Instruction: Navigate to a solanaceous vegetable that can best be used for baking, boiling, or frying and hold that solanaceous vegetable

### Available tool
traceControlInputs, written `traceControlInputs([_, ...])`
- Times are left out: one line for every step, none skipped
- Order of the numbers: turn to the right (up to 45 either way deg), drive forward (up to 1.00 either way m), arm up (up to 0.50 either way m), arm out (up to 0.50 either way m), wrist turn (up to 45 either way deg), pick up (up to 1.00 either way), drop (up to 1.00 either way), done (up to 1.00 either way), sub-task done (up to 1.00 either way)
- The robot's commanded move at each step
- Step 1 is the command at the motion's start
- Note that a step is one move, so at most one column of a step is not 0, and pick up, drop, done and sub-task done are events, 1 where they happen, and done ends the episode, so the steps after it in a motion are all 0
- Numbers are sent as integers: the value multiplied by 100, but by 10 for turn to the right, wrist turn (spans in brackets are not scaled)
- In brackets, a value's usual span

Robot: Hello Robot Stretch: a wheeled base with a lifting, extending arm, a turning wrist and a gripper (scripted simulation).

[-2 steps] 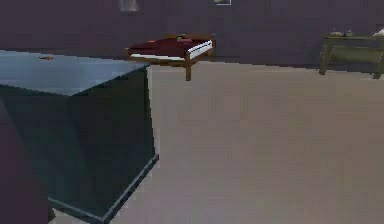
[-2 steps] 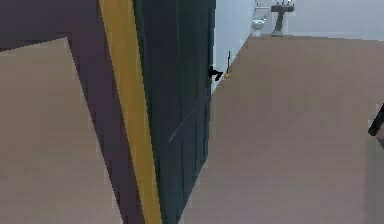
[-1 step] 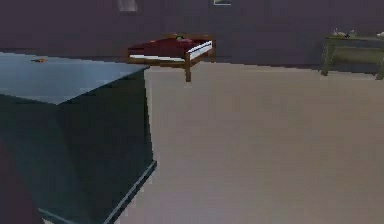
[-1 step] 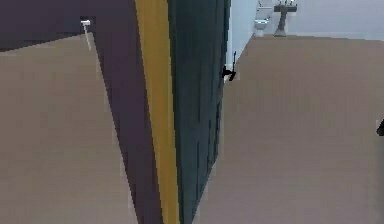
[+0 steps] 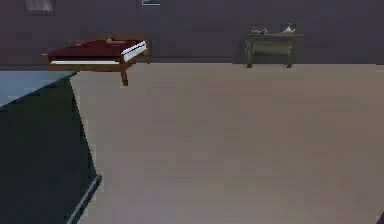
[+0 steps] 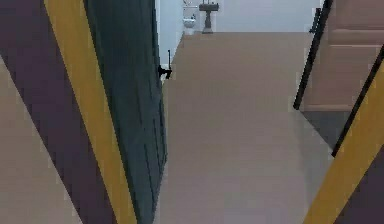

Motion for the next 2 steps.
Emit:
traceControlInputs([0,50,0,0,0,0,0,0,0])
traceControlInputs([360,0,0,0,0,0,0,0,0])
